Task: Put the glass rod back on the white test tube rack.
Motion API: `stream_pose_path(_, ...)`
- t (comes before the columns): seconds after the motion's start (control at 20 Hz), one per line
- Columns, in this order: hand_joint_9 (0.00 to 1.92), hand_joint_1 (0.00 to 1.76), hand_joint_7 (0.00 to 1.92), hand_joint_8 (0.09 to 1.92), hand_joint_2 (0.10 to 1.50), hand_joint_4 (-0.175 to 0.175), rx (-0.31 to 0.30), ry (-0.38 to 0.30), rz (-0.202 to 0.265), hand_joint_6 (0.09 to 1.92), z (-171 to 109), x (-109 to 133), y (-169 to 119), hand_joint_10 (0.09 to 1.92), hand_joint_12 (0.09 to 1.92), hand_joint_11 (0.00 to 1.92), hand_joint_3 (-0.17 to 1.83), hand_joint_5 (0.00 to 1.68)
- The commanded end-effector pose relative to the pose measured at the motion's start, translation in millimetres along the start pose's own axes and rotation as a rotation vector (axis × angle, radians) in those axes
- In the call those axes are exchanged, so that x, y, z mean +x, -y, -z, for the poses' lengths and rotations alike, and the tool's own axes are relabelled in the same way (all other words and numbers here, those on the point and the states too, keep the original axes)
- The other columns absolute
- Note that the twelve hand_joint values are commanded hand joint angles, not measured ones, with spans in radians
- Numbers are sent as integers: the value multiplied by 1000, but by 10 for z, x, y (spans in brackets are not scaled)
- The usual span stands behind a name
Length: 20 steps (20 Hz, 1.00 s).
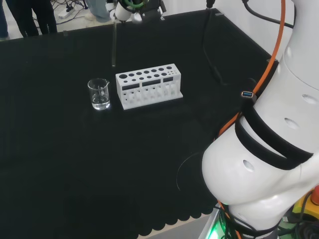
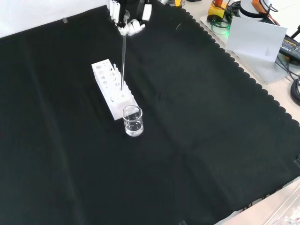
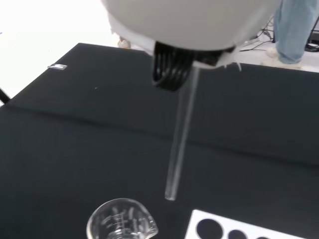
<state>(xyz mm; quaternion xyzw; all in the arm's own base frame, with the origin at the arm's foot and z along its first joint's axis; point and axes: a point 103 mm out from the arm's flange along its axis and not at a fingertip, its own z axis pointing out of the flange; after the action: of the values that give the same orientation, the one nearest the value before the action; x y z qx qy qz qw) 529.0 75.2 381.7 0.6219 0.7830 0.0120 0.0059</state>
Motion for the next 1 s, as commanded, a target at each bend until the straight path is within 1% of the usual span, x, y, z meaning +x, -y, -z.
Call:
stream_pose_path(0.05, 1753, 1335, 1380, 837, 474, -175, -6, 6, -71, 557, 94, -397, 36, 711, 741, 1711, 959, 1315)
stream_pose_path(0.3, 1752, 1336, 1382, 866, 473, -175, -8, 20, -117, 528, 135, -612, 56, 712, 742, 1711, 962, 1315)
stream_pose_path(0.85, 1751, 1336, 1384, 862, 474, -175, -13, 19, -191, 517, 189, -1039, 184, 714, 744, 1710, 959, 1319)
stream_pose_path(1.0, 1751, 1332, 1368, 734, 478, -175, -15, 16, -206, 656, 198, -1154, 229, 715, 745, 1709, 942, 1321)
